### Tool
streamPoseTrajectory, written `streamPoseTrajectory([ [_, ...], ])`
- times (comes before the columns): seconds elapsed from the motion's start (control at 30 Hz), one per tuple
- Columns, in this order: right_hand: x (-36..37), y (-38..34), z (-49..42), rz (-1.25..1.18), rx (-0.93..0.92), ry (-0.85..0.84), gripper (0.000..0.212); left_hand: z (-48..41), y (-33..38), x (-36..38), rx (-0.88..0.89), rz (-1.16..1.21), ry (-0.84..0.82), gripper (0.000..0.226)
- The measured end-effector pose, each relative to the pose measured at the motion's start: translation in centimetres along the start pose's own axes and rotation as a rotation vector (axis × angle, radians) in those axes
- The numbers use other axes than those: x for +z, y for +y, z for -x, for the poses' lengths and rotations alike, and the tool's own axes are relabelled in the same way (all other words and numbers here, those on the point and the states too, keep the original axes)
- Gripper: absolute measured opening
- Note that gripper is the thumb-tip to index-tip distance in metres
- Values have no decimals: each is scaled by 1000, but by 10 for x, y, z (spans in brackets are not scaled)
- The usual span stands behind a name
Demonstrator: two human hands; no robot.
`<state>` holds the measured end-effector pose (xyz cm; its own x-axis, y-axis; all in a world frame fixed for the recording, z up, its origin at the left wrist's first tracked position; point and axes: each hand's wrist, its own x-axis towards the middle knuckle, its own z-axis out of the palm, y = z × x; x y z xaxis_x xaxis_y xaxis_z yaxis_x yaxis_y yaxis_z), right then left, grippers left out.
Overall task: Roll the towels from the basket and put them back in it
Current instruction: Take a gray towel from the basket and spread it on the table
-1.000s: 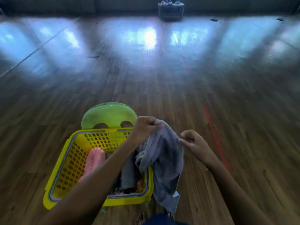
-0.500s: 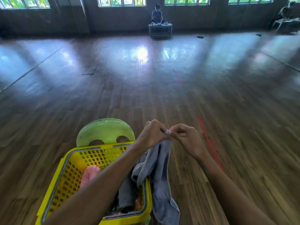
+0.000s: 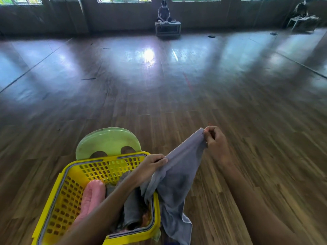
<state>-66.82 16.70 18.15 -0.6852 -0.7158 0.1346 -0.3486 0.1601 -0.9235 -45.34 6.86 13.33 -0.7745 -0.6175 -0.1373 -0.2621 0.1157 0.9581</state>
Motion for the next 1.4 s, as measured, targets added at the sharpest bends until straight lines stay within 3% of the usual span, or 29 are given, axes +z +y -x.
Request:
streamPoseTrajectory([
  [0.13, 6, 3, -1, 12, 24, -219, 17, -17, 21, 0, 94, -139, 140, 29],
  [0.27, 9, 1, 3, 145, -110, -420, 24, -40, 56, 4, 221, -316, 129, 24],
  [0.33, 6, -3, 2, 145, -148, -387, 6, -45, 66, 5, 271, -355, 129, 22],
  [0.43, -1, -9, 2, 79, -182, -327, 18, -49, 68, 4, 276, -352, 114, 25],
  [0.53, -12, -8, 0, 28, -151, -331, 14, -48, 58, 3, 239, -240, 60, 28],
  [0.67, -35, 3, -9, -64, -36, -170, 16, -34, 28, -8, 156, -125, 53, 34],
  [0.83, -29, 2, -8, 35, -94, -366, 23, -36, 37, -6, 255, -226, 65, 30],
  [0.93, -17, -4, -5, -25, -121, -469, 27, -45, 62, 9, 333, -253, 15, 21],
  [1.13, -13, 0, -8, 15, -227, -423, 7, -50, 61, 10, 330, -218, -13, 20],
  [1.4, -35, 17, -17, -13, -82, -233, 18, -38, 21, -17, 146, -198, -18, 25],
])
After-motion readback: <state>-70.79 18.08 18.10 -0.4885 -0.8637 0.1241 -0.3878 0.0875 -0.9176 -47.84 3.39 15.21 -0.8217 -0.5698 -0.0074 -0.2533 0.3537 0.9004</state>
